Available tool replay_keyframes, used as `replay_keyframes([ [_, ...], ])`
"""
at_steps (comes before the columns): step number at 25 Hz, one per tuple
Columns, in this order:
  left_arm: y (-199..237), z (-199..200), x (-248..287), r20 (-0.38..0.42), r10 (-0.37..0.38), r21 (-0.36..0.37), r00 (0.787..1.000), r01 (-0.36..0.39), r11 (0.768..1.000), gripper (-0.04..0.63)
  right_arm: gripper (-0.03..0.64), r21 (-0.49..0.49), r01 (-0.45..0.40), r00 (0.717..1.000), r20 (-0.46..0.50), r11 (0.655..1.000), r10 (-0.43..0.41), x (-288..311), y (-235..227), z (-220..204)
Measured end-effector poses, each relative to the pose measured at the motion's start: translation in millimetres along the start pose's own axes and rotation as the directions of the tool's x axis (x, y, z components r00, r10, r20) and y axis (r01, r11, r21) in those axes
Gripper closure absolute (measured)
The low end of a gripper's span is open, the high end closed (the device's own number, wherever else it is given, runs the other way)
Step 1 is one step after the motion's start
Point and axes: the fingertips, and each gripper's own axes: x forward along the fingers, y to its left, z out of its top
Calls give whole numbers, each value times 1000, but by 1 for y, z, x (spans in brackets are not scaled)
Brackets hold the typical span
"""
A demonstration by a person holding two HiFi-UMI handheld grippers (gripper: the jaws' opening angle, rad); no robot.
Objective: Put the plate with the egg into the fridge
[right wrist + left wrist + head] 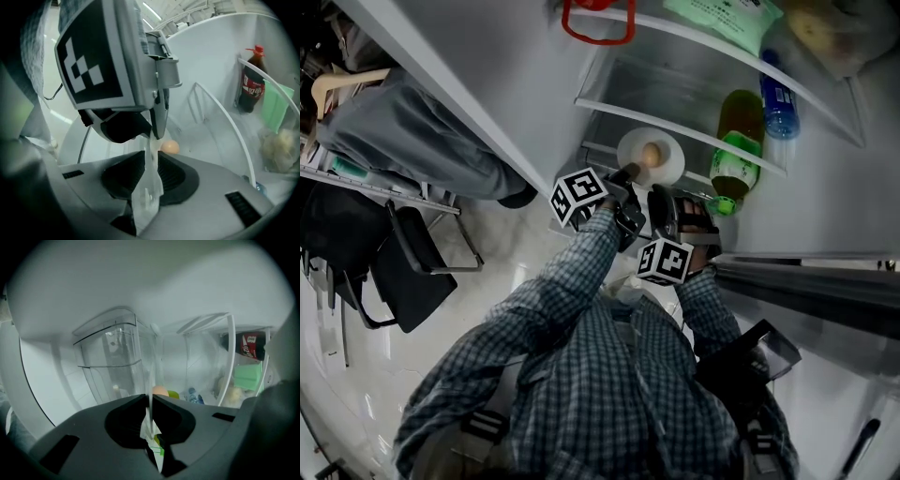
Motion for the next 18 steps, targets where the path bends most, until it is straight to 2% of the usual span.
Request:
replay_keyframes([
  [5, 0, 0, 0, 4, -7, -9, 1000, 7, 1000, 569, 548, -92, 19, 999, -30, 996, -21, 7, -1, -3],
  [9, 0, -1, -1, 2, -8, -13, 1000, 8, 1000, 568, 551, -123, 21, 998, -51, 992, -27, 9, -2, -3],
  [11, 1, -2, -1, 0, -8, -17, 1000, 8, 1000, 568, 586, -127, 30, 998, -56, 992, -37, 9, -4, -3],
  [18, -3, -1, 0, -10, -34, -21, 999, 34, 999, 569, 594, -163, 28, 995, -94, 986, -44, 11, -7, -4],
])
